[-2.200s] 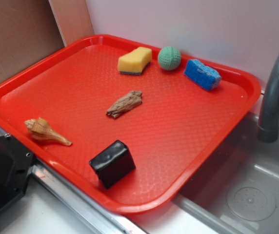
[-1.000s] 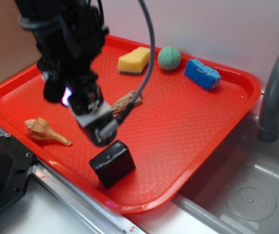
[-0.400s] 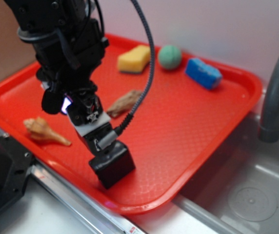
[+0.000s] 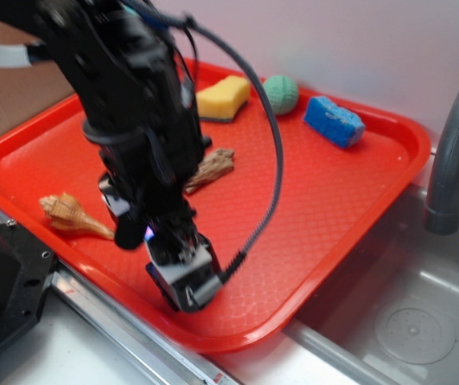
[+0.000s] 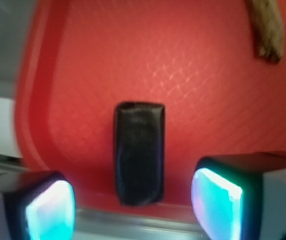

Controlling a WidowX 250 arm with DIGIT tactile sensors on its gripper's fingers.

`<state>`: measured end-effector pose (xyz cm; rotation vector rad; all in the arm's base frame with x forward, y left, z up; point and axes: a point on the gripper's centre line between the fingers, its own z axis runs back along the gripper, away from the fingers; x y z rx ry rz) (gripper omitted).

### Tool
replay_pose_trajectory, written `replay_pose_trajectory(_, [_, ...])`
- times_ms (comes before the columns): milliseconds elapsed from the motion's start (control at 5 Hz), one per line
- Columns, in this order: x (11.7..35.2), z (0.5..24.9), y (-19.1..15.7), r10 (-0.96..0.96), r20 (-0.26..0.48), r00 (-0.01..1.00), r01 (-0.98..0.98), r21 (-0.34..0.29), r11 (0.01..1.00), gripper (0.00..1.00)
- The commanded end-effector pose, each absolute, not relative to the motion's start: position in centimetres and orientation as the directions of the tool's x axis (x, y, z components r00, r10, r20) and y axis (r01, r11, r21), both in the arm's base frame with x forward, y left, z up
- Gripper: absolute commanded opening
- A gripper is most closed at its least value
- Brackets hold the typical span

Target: Grab the black box.

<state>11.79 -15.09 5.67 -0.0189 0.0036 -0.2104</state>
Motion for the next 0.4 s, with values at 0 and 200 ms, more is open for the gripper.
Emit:
replay_pose_trajectory(0, [13.5, 3.63, -14.87, -0.239, -0.011, 0.971, 0.238, -0.058, 0.97, 1.0])
replay_pose_trajectory(200, [13.47, 3.13, -14.71, -0.234, -0.035, 0.972, 0.233, -0.016, 0.972, 0.0])
